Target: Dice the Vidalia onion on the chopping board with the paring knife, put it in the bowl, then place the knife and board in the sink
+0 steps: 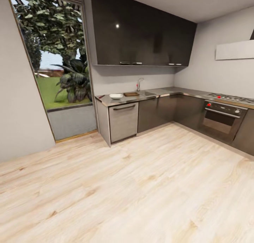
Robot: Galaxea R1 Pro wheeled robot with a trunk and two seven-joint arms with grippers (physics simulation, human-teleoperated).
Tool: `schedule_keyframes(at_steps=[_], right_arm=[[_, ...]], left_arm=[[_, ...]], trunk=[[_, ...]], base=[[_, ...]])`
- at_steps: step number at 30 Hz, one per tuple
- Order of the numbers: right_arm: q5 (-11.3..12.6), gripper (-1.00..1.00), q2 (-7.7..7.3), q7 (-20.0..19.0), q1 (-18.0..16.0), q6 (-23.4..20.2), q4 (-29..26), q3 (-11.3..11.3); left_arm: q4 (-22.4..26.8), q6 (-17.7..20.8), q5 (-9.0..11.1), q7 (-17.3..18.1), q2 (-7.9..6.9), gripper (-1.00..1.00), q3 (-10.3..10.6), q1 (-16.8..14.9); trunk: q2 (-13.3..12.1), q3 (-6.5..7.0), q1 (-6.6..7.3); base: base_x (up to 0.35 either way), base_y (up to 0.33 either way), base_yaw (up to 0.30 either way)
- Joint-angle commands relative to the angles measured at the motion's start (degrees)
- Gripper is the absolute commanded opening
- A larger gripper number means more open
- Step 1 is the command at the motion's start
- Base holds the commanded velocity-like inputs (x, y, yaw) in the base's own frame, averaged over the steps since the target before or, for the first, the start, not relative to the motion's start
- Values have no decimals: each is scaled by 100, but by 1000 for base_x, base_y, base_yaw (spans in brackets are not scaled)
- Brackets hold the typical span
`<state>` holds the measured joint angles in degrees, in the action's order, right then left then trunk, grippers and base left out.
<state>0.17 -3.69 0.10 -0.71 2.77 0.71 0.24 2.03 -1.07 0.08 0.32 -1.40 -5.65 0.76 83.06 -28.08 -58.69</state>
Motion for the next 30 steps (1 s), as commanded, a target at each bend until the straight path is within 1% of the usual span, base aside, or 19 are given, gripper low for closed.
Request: schedule_keyframes(at_steps=[1, 9, 17, 30], right_arm=[[1, 100, 0, 0, -2, 22, 8, 2], [4, 100, 0, 2, -3, 22, 8, 2], [2, 100, 0, -1, -3, 22, 8, 2], [2, 100, 0, -1, -2, 22, 8, 2]], left_arm=[[8, -7, 1, 3, 2, 100, -41, 3], [8, -7, 1, 3, 2, 100, -40, 3], [8, -7, 1, 3, 3, 100, -41, 3], [8, -7, 1, 3, 2, 100, -41, 3]], trunk=[[2, -4, -4], [2, -4, -4], [2, -4, -4], [2, -4, -4]], base=[[343, 0, 0], [343, 0, 26], [343, 0, 111], [343, 0, 8]])
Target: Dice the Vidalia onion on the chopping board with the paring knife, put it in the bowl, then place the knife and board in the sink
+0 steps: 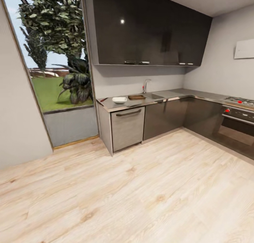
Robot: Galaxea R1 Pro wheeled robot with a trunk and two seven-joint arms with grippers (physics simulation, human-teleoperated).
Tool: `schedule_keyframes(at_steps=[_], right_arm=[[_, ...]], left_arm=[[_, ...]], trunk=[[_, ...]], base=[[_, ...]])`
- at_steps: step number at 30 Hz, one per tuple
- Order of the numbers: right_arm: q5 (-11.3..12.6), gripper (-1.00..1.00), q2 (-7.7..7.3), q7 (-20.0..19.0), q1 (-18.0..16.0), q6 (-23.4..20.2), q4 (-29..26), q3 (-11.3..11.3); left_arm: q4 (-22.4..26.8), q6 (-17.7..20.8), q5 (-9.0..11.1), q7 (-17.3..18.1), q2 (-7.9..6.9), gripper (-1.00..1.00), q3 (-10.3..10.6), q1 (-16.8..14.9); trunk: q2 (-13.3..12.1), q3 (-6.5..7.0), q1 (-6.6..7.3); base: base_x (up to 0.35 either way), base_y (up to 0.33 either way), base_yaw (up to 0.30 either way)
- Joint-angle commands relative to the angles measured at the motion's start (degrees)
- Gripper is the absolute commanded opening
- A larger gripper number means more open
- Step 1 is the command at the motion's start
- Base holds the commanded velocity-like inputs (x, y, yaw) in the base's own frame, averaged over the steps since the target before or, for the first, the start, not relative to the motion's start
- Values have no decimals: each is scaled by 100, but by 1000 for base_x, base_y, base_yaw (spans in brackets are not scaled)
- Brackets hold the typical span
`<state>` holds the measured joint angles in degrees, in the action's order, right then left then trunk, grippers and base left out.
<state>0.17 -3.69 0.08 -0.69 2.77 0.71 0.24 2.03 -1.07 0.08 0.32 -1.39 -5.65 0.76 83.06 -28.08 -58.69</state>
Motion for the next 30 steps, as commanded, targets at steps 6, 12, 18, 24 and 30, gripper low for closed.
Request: schedule_keyframes(at_steps=[6, 12, 18, 24, 30], right_arm=[[1, 100, 0, -5, -3, 19, 8, 2], [1, 100, 0, -8, -5, 17, 8, 2], [1, 100, 0, -8, -6, 21, 8, 2], [1, 100, 0, -8, -5, 22, 8, 2], [1, 100, 0, -8, -8, 22, 8, 2]], left_arm=[[8, -7, 1, 3, 1, 100, -41, 3], [8, -7, 1, 3, 3, 100, -40, 3], [8, -7, 1, 3, -1, 100, -41, 3], [8, -7, 1, 3, 0, 100, -41, 3], [8, -7, 1, 3, -1, 100, -41, 3]], trunk=[[2, -4, -4], [2, -4, -4], [2, -4, -4], [2, -4, -4], [2, -4, -4]], base=[[343, 0, 0], [343, 0, 0], [343, 0, -6], [343, 0, -147], [343, 0, -265]])
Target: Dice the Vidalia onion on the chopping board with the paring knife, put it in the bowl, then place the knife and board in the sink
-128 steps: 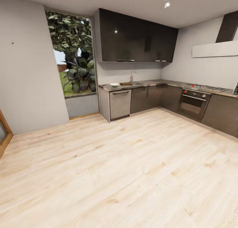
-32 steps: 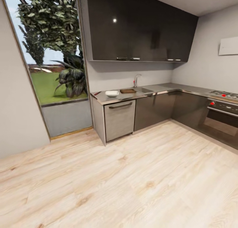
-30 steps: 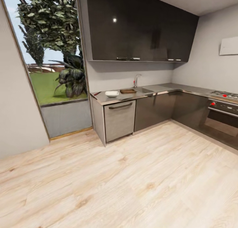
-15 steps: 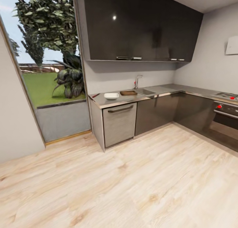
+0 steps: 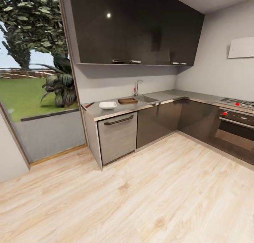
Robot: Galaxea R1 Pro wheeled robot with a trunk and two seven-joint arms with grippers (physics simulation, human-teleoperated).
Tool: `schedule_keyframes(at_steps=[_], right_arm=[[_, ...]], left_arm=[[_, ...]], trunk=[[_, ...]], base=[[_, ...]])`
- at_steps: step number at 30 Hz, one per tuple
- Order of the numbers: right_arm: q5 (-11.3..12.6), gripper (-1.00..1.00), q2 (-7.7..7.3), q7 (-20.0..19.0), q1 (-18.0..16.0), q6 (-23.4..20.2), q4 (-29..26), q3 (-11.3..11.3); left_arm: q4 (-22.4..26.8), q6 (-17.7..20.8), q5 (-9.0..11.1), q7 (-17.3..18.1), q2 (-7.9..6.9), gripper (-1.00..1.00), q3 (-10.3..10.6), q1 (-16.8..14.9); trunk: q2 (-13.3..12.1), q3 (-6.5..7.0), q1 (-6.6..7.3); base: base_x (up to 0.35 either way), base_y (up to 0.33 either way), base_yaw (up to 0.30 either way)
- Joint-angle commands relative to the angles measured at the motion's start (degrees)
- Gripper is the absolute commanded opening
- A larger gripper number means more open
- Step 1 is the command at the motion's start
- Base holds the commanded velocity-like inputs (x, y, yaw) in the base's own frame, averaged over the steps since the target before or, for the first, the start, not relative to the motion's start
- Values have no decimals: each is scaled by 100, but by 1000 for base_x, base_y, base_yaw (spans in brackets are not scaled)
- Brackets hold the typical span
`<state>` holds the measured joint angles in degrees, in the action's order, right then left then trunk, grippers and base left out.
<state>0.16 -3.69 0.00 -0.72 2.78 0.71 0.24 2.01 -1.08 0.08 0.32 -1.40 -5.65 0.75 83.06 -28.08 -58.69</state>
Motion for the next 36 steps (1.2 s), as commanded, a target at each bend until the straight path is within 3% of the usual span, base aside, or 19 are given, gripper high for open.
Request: schedule_keyframes(at_steps=[1, 11, 36], right_arm=[[2, 100, 0, 0, -6, 21, 8, 2], [2, 100, 0, 0, -3, 20, 8, 2], [11, 100, 0, 0, -3, 21, 8, -4]], left_arm=[[10, -7, 1, 3, 0, 100, -41, 4], [10, -7, 1, 3, 1, 100, -41, 4], [10, -15, 1, 3, 8, 100, -36, 4]], trunk=[[2, -4, -4], [2, -4, -4], [2, -4, -4]], base=[[343, 0, -279], [342, -52, -211], [333, -116, 9]])
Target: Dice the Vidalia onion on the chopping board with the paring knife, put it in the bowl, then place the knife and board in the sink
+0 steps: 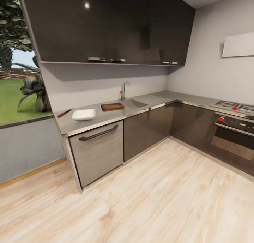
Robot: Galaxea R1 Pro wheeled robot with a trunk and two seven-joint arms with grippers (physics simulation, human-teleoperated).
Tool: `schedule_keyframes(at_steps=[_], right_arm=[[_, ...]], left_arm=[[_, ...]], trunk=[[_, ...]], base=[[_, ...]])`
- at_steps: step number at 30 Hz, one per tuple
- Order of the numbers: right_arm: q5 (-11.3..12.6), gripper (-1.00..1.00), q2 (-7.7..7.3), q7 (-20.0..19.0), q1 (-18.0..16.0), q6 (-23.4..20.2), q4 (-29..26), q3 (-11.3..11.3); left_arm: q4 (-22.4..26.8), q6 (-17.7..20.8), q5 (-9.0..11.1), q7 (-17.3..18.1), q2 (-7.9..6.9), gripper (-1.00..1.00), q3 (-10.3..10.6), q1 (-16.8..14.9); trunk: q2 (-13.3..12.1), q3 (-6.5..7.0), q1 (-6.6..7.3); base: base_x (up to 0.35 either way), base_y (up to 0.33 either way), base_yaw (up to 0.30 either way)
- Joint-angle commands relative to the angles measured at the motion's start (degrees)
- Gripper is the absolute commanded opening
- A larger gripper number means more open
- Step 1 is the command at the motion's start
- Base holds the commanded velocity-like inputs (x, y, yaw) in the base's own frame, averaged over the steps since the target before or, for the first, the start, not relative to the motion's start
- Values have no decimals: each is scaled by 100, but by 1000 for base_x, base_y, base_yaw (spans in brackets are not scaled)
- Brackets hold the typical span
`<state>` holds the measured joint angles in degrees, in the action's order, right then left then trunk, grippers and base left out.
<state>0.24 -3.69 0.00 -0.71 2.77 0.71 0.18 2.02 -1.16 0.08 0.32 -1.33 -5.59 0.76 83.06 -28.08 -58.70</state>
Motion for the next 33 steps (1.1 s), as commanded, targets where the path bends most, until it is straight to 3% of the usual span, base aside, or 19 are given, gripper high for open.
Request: schedule_keyframes(at_steps=[1, 18, 33], right_arm=[[3, 100, 0, 0, -2, 22, 8, 4], [7, 100, 0, 0, -2, 22, 8, 0], [7, 100, 0, 0, -4, 22, 8, 0]], left_arm=[[8, -7, 1, 3, 1, 100, -44, 3], [8, -7, 1, 3, 1, 100, -40, 3], [8, -7, 1, 3, 1, 100, -39, 3]], trunk=[[2, -4, -3], [2, -4, -3], [2, -4, -3]], base=[[319, -149, 62], [319, -149, 160], [318, -150, 236]])
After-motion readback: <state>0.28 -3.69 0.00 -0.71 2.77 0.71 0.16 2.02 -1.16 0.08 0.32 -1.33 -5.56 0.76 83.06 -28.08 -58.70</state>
